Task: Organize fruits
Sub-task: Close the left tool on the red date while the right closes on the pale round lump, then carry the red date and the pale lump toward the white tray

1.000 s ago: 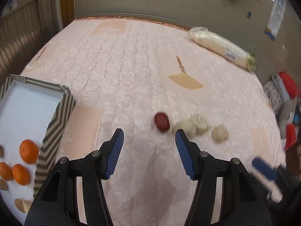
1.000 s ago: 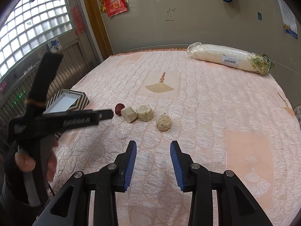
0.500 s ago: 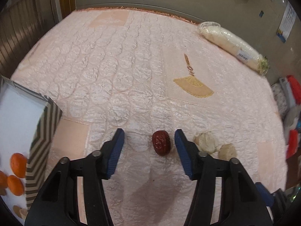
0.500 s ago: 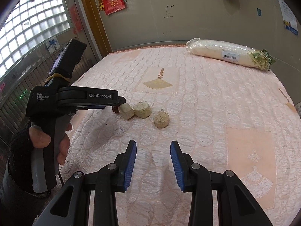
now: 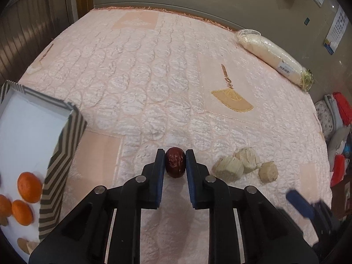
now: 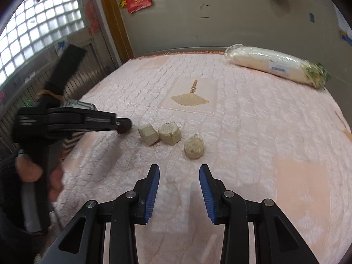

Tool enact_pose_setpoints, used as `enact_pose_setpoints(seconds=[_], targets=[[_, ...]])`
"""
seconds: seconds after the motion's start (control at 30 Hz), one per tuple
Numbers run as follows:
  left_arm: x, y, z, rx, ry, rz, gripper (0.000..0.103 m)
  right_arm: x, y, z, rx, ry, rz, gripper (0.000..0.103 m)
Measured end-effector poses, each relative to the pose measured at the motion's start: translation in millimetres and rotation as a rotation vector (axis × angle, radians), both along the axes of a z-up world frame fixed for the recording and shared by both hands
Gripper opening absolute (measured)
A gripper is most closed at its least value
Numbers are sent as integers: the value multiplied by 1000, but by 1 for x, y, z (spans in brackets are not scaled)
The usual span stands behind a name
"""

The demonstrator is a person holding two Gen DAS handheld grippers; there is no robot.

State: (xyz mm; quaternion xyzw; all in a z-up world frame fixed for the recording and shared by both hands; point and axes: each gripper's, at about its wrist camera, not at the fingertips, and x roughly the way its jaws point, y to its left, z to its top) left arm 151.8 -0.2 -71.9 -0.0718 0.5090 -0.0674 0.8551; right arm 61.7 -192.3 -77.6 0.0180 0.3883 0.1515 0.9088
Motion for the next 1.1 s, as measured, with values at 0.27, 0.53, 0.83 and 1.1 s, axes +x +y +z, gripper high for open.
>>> enact_pose_setpoints(seconds=[0.27, 0.53, 0.83, 1.1], targets=[[-22, 7, 12, -12, -26, -12, 18, 44, 5, -15, -56, 39, 7, 37], [-42, 11, 17, 8, -50, -4, 18, 38, 6, -12, -60, 15, -16, 24], [-86, 16, 27, 77, -122, -13, 18, -14, 13, 17, 12, -67, -11, 24], [-121, 32, 33, 117, -166, 5, 18, -45, 38, 29, 31, -95, 41, 24]])
